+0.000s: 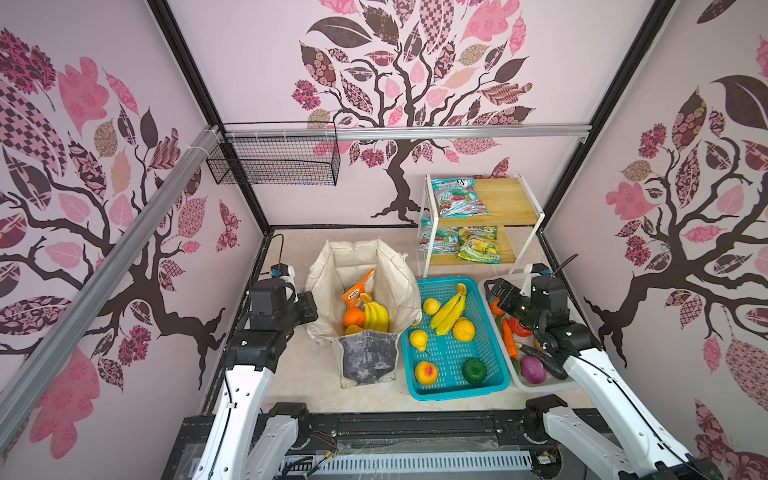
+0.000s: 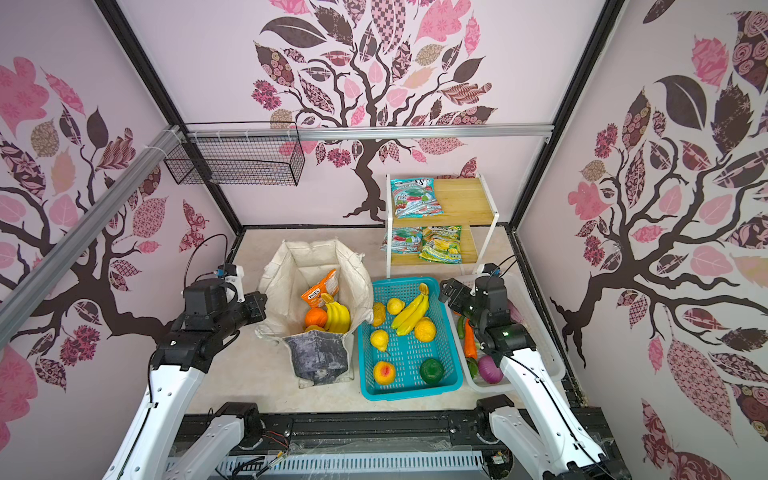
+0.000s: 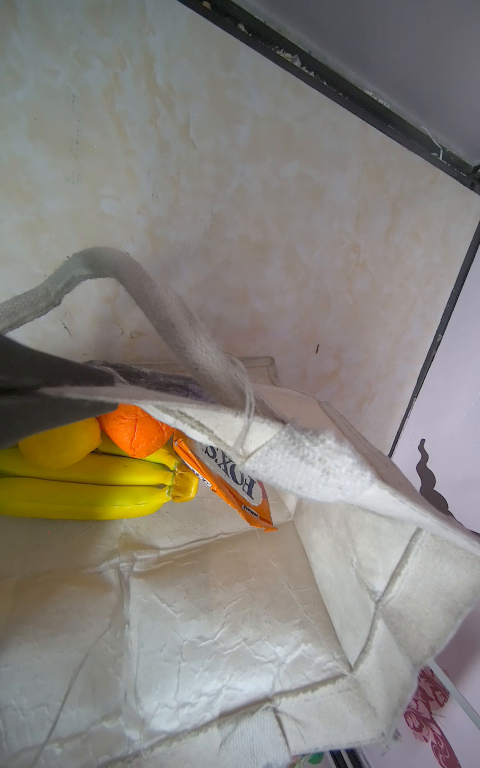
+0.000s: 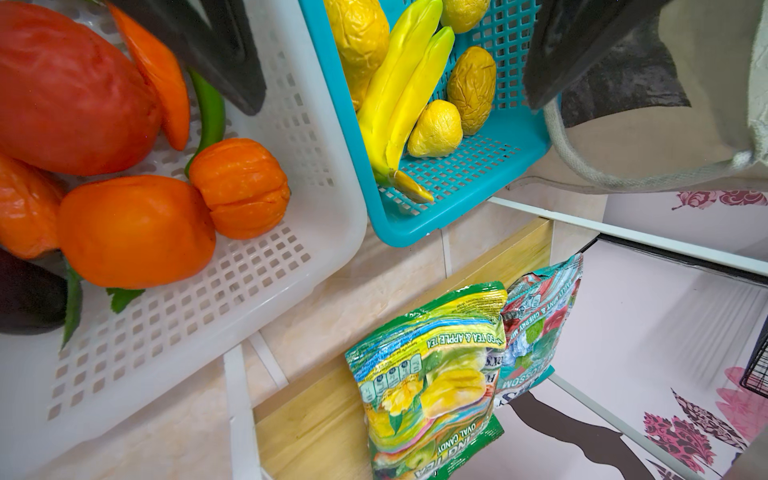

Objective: Place the food into the grocery bag and tie it
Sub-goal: 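Raise the right gripper out of the tote and move it toward the shelf, then reach the right gripper under the shelf and grasp the green SPRING TEA candy bag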

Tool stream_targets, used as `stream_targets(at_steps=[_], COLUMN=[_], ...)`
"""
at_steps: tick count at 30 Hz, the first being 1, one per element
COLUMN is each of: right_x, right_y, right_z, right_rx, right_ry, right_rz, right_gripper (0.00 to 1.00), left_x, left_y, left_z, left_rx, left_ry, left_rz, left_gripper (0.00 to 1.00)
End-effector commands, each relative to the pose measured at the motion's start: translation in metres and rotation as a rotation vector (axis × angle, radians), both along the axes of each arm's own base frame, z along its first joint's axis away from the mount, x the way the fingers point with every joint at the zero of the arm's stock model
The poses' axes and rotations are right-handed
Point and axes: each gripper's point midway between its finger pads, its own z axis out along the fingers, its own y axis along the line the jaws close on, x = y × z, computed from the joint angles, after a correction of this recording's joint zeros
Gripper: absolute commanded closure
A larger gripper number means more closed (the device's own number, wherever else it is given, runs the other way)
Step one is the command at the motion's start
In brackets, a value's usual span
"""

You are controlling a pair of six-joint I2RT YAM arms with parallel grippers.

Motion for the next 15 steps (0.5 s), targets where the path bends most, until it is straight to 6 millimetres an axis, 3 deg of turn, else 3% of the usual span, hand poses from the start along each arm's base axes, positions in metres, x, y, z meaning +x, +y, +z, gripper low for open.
stream_targets(at_steps=[1, 8, 15], right_x=[0.003, 0.007, 0.029], right_y=[-0.002, -0.003, -0.004], right_z=[-0.006, -0.007, -0.001], right_rx=[-0.001, 0.003, 0.042], right_ry=[0.010, -0.006, -0.026], right_rz=[-0.010, -0.016, -0.010], right_gripper=[0.01, 0.01, 0.01], left_x=[0.001, 0.002, 0.002], left_y=[-0.003, -0.004, -0.004], left_z=[-0.003, -0.003, -0.004], left_rx=[0.004, 0.003, 0.004], left_ry=[-0.013, -0.012, -0.009], left_rz=[-0.023, -0.024, -0.025], left_gripper=[1.00, 1.00, 1.00])
